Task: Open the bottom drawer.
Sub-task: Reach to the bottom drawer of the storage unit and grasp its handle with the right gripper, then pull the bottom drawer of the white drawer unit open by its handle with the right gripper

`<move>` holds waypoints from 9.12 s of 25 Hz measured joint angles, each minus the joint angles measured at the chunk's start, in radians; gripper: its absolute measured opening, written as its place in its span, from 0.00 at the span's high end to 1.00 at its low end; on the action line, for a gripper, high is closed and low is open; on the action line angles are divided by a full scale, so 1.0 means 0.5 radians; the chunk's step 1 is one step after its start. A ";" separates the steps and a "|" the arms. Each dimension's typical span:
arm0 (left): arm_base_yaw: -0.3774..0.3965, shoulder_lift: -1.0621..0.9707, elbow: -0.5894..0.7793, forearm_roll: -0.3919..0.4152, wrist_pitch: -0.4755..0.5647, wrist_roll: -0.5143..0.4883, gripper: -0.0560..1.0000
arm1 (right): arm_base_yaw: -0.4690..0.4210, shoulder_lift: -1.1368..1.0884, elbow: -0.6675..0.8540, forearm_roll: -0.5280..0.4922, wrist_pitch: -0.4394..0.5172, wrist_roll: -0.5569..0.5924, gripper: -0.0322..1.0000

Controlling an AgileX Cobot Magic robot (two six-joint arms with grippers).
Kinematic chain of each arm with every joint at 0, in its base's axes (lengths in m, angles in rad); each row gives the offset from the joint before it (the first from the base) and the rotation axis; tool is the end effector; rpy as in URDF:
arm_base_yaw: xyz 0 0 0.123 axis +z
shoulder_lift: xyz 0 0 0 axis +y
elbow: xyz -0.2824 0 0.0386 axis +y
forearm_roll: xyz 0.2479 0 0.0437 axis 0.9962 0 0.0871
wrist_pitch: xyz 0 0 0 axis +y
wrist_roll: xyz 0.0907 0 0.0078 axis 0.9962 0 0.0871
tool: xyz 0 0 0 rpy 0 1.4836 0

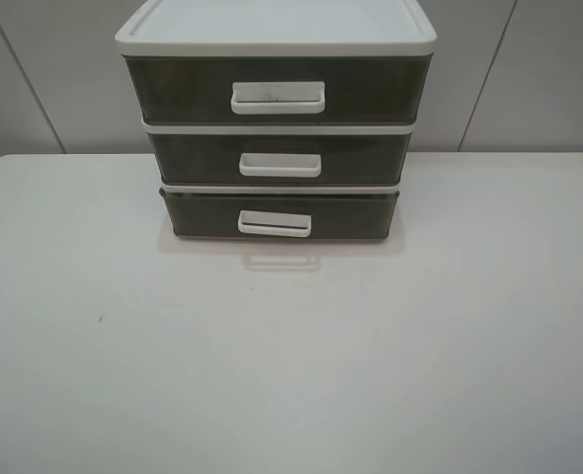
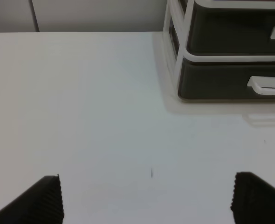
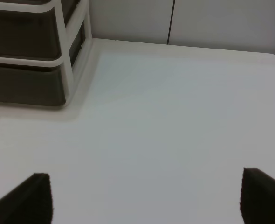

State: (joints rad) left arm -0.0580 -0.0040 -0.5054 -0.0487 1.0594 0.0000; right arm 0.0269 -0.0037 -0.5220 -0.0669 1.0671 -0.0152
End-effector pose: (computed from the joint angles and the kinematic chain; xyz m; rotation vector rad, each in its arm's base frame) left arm -0.0063 -0.0035 0.2788 0.0615 2.0330 -0.0947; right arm -0.0083 -0.0056 0.2828 -0.0382 2.0236 -0.0723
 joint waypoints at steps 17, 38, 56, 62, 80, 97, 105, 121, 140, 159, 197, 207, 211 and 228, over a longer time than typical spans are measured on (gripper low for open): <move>0.000 0.000 0.000 0.000 0.000 0.000 0.24 | 0.019 0.048 -0.007 -0.067 0.000 0.042 0.20; 0.000 0.000 0.000 0.000 0.000 0.000 0.24 | 1.196 1.923 -0.610 -1.118 -0.550 0.046 0.20; 0.000 0.000 0.000 0.000 0.000 0.000 0.24 | 1.482 2.754 0.004 -0.738 -1.919 -0.099 0.20; 0.000 0.000 0.000 0.000 0.000 0.000 0.24 | 1.372 2.908 0.075 -0.006 -2.458 -0.899 0.20; 0.000 0.000 0.000 0.000 0.000 0.000 0.24 | 1.475 3.662 -0.025 0.904 -3.471 -2.419 0.20; 0.000 0.000 0.000 0.000 0.000 0.000 0.24 | 1.475 4.004 -0.344 0.864 -3.498 -2.567 0.20; 0.000 0.000 0.000 0.000 0.000 0.000 0.24 | 1.475 4.069 -0.346 0.795 -3.663 -2.567 0.20; 0.000 0.000 0.000 0.000 0.000 0.000 0.24 | 1.475 4.207 -0.461 0.701 -3.658 -2.567 0.22; 0.000 0.000 0.000 0.000 0.000 0.000 0.24 | 1.473 4.266 -0.485 0.682 -3.621 -2.567 0.31; 0.000 0.000 0.000 0.000 0.000 0.000 0.24 | 1.466 4.319 -0.574 0.724 -3.553 -2.605 0.31; 0.000 0.000 0.000 0.000 0.000 0.000 0.24 | 1.740 4.077 -0.329 1.179 -3.529 -2.748 0.86; 0.000 0.000 0.000 0.000 0.000 0.000 0.24 | 1.997 4.034 -0.258 1.457 -3.561 -2.851 0.86; 0.000 0.000 0.000 0.000 0.000 0.000 0.24 | 2.029 3.955 -0.204 1.522 -3.508 -2.881 0.86; 0.000 0.000 0.000 0.000 0.000 0.000 0.24 | 2.171 3.867 -0.090 1.676 -3.501 -2.902 0.86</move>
State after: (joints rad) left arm -0.0580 -0.0040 -0.5054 -0.0487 1.0594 0.0000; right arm 1.1124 1.9300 -0.5671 0.7708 -0.6835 -1.4663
